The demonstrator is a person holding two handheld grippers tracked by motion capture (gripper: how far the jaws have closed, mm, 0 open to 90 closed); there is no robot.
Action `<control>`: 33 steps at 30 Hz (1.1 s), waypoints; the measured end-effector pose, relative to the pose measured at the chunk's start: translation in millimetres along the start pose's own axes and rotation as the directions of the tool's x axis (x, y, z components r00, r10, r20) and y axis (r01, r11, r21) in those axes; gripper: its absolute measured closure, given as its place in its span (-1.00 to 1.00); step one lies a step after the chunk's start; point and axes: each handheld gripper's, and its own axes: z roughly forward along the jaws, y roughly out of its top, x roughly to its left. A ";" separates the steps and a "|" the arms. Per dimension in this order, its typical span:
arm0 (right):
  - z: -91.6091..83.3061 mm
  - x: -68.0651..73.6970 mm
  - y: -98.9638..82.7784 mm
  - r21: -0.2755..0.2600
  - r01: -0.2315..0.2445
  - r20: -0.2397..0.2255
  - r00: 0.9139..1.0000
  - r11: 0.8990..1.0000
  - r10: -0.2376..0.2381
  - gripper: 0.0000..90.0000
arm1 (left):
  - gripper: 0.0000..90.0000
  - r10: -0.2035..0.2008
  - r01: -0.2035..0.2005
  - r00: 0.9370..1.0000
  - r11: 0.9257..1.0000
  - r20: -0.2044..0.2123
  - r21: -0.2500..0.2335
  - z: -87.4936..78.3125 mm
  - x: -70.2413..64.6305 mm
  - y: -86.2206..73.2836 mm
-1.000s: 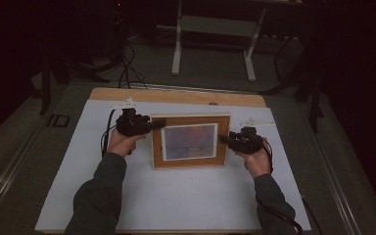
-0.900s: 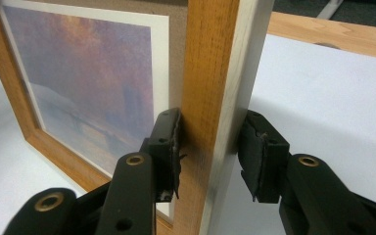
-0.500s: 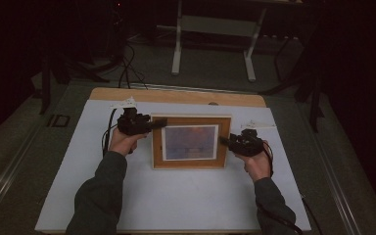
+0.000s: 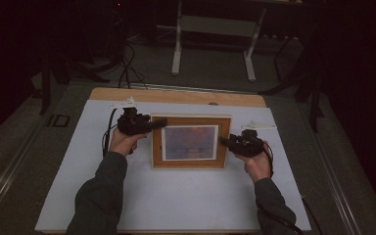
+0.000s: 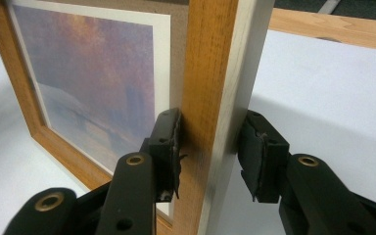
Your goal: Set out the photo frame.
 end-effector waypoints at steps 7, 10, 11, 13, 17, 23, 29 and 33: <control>0.0 1.0 -0.2 -0.001 -0.007 0.006 1.000 1.000 0.007 0.37 | 0.29 -0.004 0.004 1.000 1.000 0.000 0.000 0.0 0.2 -0.1; 0.0 0.8 -0.6 -0.005 -0.010 0.004 1.000 1.000 0.010 0.37 | 0.29 -0.007 0.007 1.000 1.000 0.000 0.000 0.1 0.2 -0.1; -0.1 0.9 -0.7 -0.004 -0.009 0.005 1.000 1.000 0.009 0.37 | 0.29 -0.006 0.006 1.000 1.000 0.000 0.000 0.2 0.2 0.0; -0.5 1.4 -1.0 -0.004 -0.010 0.005 1.000 1.000 0.010 0.37 | 0.28 -0.006 0.006 1.000 1.000 0.000 0.000 0.7 0.4 -0.1; -1.9 1.1 -2.2 -0.003 -0.009 -0.001 1.000 1.000 0.009 0.37 | 0.27 -0.007 0.007 1.000 1.000 0.000 -0.002 1.5 0.6 -0.3; -1.7 0.7 -1.9 0.000 -0.003 -0.004 1.000 1.000 0.003 0.36 | 0.18 -0.026 0.026 1.000 1.000 -0.008 0.014 2.8 1.5 -1.2; -1.8 0.4 -2.3 0.006 0.004 0.001 1.000 1.000 -0.004 0.32 | 0.05 -0.049 0.050 0.999 0.999 -0.017 0.022 0.4 2.8 -3.0; -2.3 -1.4 -4.6 0.008 0.001 0.004 1.000 1.000 -0.001 0.26 | 0.00 -0.049 0.050 0.998 0.999 -0.027 0.022 -2.6 2.8 -4.0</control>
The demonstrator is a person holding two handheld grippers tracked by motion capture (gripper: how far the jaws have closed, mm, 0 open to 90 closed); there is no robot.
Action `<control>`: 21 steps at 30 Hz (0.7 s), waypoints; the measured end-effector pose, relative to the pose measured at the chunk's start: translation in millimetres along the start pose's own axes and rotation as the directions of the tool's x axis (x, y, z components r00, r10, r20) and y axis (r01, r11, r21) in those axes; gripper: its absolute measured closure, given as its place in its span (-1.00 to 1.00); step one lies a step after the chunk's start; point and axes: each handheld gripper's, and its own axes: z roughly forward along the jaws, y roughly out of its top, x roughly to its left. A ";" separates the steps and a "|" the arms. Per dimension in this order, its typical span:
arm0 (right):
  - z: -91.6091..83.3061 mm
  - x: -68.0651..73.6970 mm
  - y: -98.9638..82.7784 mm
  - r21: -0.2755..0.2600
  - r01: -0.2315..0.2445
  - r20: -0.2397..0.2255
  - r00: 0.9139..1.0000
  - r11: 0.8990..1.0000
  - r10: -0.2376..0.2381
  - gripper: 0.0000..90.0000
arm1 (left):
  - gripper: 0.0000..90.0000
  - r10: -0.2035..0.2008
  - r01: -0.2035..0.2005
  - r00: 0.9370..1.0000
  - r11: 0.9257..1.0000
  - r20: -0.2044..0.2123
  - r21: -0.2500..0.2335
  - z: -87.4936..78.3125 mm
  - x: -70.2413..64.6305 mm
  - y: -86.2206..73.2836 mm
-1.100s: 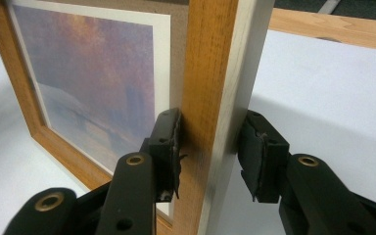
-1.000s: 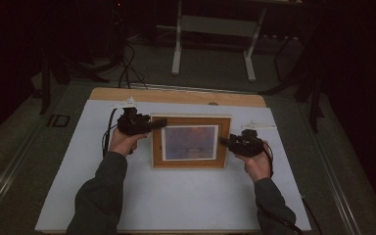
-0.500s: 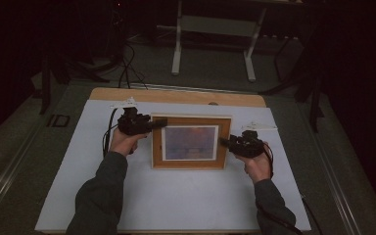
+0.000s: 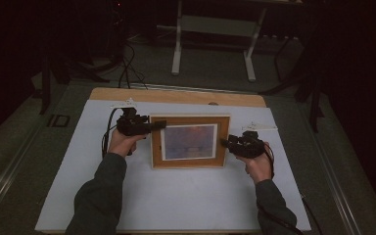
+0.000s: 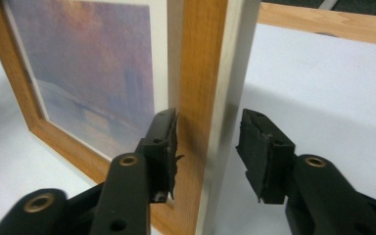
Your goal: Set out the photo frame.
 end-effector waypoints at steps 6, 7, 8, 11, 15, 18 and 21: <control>2.9 -0.8 -2.5 0.023 0.003 -0.012 1.000 1.000 -0.003 0.18 | -0.02 -0.007 0.007 1.000 1.000 -0.006 -0.006 -6.2 -0.6 -7.5; 4.0 -1.1 -2.4 0.027 0.005 -0.016 1.000 1.000 -0.004 0.17 | -0.02 -0.005 0.005 1.000 1.000 -0.001 -0.018 -10.7 -2.7 -12.6; 6.8 -2.3 -1.8 0.029 0.007 -0.024 1.000 1.000 -0.006 0.14 | -0.02 -0.002 0.002 1.000 1.000 -0.001 -0.023 -13.1 -3.6 -14.7; 9.7 -5.2 -0.9 0.023 -0.013 -0.049 0.999 1.000 0.014 0.09 | 0.08 0.009 -0.009 1.000 0.999 0.003 -0.043 -19.6 -6.6 -19.9; 11.9 -8.4 -0.7 0.007 -0.038 -0.087 0.995 0.999 0.039 0.10 | 0.37 0.034 -0.035 0.999 0.999 -0.031 -0.033 -22.5 -9.9 -21.3; 12.6 -6.0 -1.5 0.004 -0.028 -0.104 0.994 1.000 0.029 0.18 | 0.51 0.036 -0.037 0.999 0.999 -0.033 -0.037 -22.6 -9.2 -21.0; 11.0 -4.7 -2.6 0.006 -0.026 -0.086 0.996 1.000 0.027 0.28 | 0.52 0.034 -0.035 0.999 0.999 -0.029 -0.038 -21.9 -8.1 -21.2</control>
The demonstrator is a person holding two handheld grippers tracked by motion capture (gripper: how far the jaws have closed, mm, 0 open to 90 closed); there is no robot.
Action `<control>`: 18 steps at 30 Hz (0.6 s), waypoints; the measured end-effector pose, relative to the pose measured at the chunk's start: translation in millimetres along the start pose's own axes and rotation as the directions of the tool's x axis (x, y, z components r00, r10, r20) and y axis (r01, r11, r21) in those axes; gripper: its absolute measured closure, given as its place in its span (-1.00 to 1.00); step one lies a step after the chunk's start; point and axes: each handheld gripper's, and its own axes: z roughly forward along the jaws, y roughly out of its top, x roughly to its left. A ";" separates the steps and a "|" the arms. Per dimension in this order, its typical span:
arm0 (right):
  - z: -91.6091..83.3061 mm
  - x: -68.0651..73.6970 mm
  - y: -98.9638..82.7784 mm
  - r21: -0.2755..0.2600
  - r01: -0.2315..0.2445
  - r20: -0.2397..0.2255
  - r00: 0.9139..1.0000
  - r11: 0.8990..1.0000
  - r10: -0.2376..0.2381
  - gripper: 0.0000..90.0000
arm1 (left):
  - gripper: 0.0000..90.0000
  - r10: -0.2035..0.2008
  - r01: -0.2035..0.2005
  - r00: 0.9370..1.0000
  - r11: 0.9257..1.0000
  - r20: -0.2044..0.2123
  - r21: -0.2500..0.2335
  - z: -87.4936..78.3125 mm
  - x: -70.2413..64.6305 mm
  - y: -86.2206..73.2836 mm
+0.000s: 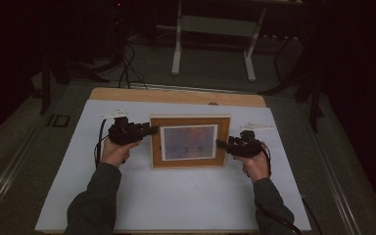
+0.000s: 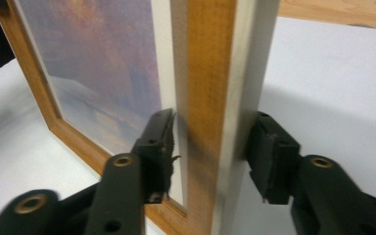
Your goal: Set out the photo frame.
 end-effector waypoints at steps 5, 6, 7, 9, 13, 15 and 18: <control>-4.2 0.6 -3.6 0.003 0.005 -0.012 1.000 1.000 -0.005 0.35 | 0.51 -0.013 0.013 1.000 1.000 0.001 -0.007 2.6 2.1 0.1; -4.6 1.0 -4.2 0.003 0.007 -0.011 1.000 1.000 -0.006 0.35 | 0.50 -0.015 0.015 1.000 1.000 0.001 -0.008 3.0 2.1 0.1; -4.9 1.0 -4.5 0.002 0.007 -0.012 1.000 1.000 -0.007 0.35 | 0.50 -0.016 0.016 1.000 1.000 0.001 -0.007 3.0 2.2 0.1; -4.9 0.9 -4.6 0.003 0.001 -0.014 1.000 1.000 -0.001 0.35 | 0.49 -0.023 0.023 1.000 1.000 0.002 -0.004 2.9 2.2 0.4; -5.0 0.7 -5.0 0.002 -0.005 -0.015 1.000 1.000 0.005 0.34 | 0.44 -0.023 0.023 1.000 1.000 -0.013 0.007 5.2 0.9 0.6; -5.2 0.3 -5.3 -0.001 -0.005 -0.021 1.000 1.000 0.005 0.31 | 0.32 -0.032 0.032 0.999 0.999 -0.018 0.009 5.9 1.3 0.1; -5.7 -0.4 -5.3 -0.003 -0.005 -0.018 1.000 1.000 0.005 0.15 | 0.12 -0.050 0.050 0.999 0.999 -0.022 0.008 4.1 2.7 -0.7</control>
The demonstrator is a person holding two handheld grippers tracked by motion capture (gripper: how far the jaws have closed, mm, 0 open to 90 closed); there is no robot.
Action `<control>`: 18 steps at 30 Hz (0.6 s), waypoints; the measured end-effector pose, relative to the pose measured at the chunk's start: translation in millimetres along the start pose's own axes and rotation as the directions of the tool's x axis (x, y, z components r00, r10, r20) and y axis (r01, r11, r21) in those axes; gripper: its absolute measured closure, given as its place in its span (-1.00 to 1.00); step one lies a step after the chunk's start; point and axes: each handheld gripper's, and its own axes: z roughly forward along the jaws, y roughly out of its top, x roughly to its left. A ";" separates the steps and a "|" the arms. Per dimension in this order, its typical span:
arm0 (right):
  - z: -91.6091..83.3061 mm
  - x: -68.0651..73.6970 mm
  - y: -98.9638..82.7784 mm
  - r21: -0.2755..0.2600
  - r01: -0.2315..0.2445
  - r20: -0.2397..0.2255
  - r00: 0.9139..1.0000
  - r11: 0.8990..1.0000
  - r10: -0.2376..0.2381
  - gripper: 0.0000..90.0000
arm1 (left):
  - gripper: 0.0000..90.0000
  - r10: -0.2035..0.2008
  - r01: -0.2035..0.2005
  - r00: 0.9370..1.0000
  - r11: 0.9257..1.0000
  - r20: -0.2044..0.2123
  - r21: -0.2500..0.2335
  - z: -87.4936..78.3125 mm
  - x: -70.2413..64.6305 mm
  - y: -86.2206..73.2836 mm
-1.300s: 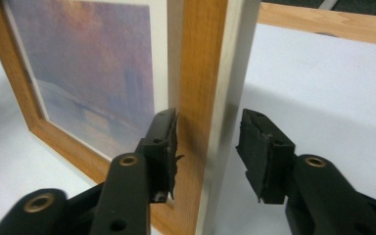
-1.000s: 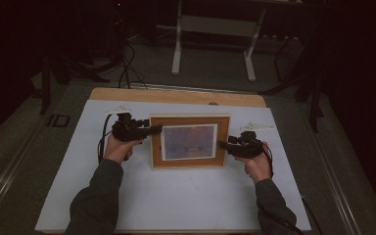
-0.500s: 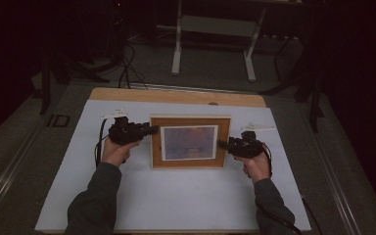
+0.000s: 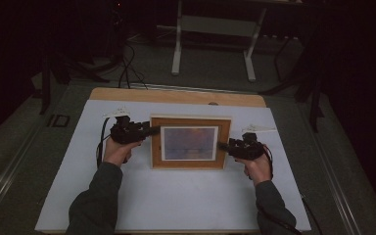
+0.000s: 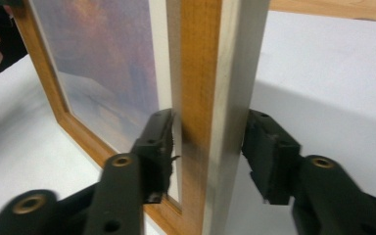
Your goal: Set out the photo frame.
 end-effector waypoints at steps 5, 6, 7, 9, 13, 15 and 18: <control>-2.3 -1.5 -1.0 -0.004 -0.005 0.005 1.000 1.000 0.005 0.03 | 0.00 -0.009 0.009 1.000 1.000 -0.002 -0.014 -7.1 0.8 -1.3; -2.9 -1.6 -1.4 -0.006 -0.004 0.004 1.000 1.000 0.004 0.01 | -0.01 -0.014 0.014 1.000 1.000 -0.001 -0.019 -8.4 0.3 -1.7; -3.8 -1.2 -1.8 -0.005 -0.005 0.005 1.000 1.000 0.005 -0.01 | -0.03 -0.011 0.011 1.000 1.000 -0.003 -0.020 -9.9 -0.1 -2.0; -5.2 -0.5 -2.8 -0.007 -0.002 0.006 1.000 1.000 0.002 -0.04 | -0.05 -0.011 0.011 1.000 1.000 -0.004 -0.020 -12.3 -1.5 -2.8; -9.4 1.0 -3.8 -0.001 0.005 0.011 1.000 1.000 -0.005 -0.07 | -0.11 -0.008 0.007 1.000 1.000 -0.026 -0.027 -19.3 -3.8 -4.8; -11.8 1.2 -4.5 -0.001 0.007 0.010 1.000 1.000 -0.007 -0.09 | -0.13 -0.009 0.008 0.999 1.000 -0.045 -0.030 -24.0 -4.8 -5.9; -15.1 2.2 -6.6 0.011 0.018 0.020 1.000 1.000 -0.018 -0.11 | -0.14 -0.006 0.003 0.995 1.000 -0.095 -0.029 -31.4 -8.9 -8.6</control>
